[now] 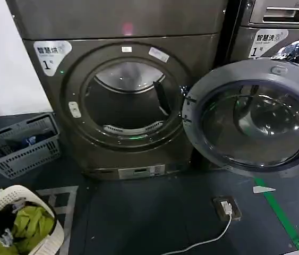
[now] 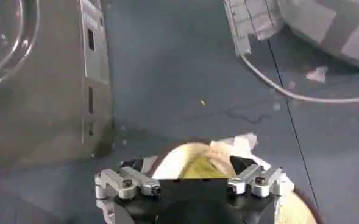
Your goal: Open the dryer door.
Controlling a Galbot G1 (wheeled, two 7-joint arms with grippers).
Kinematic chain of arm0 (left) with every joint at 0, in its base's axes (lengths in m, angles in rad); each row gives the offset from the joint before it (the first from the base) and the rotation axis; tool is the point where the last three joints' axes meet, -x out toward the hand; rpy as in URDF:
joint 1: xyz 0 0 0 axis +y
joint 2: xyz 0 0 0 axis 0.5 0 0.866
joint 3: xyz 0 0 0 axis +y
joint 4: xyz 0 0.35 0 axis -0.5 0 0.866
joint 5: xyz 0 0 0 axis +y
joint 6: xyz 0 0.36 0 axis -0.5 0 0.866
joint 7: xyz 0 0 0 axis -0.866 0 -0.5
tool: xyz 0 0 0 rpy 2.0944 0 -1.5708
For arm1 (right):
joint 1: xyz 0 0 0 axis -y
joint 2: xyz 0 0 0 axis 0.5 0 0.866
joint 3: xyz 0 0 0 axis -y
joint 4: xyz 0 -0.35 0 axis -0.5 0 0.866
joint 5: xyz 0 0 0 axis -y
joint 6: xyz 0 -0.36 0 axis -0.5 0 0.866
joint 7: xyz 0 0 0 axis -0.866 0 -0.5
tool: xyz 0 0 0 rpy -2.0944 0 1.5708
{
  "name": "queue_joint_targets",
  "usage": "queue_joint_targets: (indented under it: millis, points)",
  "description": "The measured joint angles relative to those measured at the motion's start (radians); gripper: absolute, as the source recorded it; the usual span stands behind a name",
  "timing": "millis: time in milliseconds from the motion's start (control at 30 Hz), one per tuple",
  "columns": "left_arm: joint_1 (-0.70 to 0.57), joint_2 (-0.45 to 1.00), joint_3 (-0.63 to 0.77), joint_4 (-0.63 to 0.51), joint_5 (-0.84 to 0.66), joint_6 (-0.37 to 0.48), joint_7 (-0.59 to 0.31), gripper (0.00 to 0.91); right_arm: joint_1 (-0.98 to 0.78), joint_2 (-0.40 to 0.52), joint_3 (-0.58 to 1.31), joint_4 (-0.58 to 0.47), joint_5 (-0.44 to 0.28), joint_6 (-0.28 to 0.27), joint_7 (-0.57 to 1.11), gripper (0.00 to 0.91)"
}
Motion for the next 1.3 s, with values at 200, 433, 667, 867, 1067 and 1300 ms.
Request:
queue_joint_targets:
  millis: [200, 433, 667, 867, 1067, 1300]
  points:
    - [0.044, 0.001, -0.066, 0.048, 0.059, -0.003, 0.018, 0.907, -0.004, -0.006, 0.003, -0.004, -0.004, -0.005, -0.003, 0.907]
    - [0.056, -0.007, -0.083, 0.092, 0.122, -0.017, 0.034, 0.907, -0.011, -0.005, 0.01, -0.004, -0.003, -0.007, -0.003, 0.907]
    - [0.065, -0.008, -0.094, 0.103, 0.128, -0.015, 0.018, 0.907, -0.006, -0.001, 0.005, 0.002, -0.002, -0.008, -0.003, 0.907]
    - [0.084, -0.007, -0.117, 0.113, 0.128, -0.027, 0.029, 0.907, -0.004, 0.002, 0.005, 0.004, -0.003, -0.009, -0.003, 0.907]
    - [0.107, -0.005, -0.147, 0.129, 0.153, -0.048, 0.067, 0.907, -0.005, 0.011, 0.005, 0.01, -0.004, -0.011, -0.003, 0.907]
    - [0.116, -0.012, -0.155, 0.129, 0.166, -0.056, 0.075, 0.907, -0.005, 0.02, 0.004, 0.023, -0.004, -0.013, -0.001, 0.907]
